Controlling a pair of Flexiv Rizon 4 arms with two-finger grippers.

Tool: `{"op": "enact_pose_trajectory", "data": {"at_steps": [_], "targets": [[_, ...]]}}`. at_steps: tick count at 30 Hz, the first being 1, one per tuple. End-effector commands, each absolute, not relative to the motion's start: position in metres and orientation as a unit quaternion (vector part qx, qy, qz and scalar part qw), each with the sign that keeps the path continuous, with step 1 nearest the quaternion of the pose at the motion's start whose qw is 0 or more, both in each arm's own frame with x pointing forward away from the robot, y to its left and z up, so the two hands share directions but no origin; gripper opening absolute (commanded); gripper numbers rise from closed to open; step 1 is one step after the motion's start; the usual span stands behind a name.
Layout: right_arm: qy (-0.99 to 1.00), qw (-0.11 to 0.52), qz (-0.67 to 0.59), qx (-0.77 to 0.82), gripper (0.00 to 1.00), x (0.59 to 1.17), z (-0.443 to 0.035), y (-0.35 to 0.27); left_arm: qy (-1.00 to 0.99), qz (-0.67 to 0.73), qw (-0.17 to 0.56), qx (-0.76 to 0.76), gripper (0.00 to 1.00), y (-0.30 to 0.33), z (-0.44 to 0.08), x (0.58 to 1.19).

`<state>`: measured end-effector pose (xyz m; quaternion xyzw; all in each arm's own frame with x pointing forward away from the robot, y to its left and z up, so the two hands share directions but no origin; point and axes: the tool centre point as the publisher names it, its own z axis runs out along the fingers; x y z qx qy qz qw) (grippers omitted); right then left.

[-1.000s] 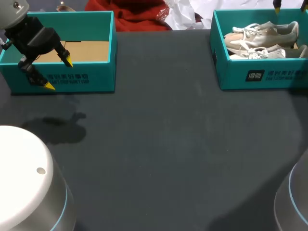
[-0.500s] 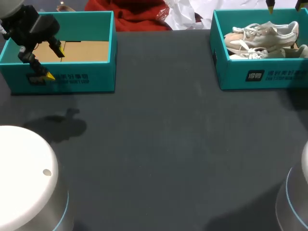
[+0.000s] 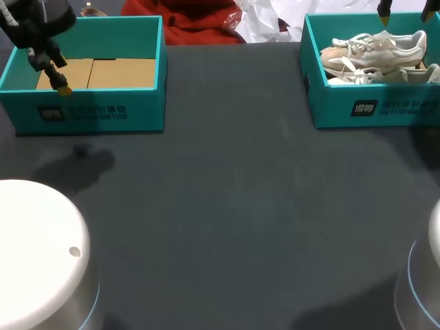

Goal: Take the shoe out of the shoebox, open the shoe tongue, remove and reinsert the insole, then place the shoe into the shoebox

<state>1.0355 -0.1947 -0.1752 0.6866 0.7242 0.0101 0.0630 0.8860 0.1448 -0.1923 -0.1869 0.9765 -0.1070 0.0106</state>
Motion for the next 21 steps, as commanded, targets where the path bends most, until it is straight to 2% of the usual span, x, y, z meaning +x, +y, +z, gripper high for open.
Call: {"op": "enact_pose_trajectory", "data": {"at_steps": [1,21], "targets": [[0.723,0.068,0.016,0.687,1.00,1.022,-0.173,-0.193,0.883,-0.054,0.011,-0.466,1.00,0.150,-0.190,0.899],[0.736,0.069,0.032,0.673,1.00,1.009,-0.171,-0.190,0.755,-0.001,0.049,-0.653,1.00,0.210,-0.185,0.938]]}}
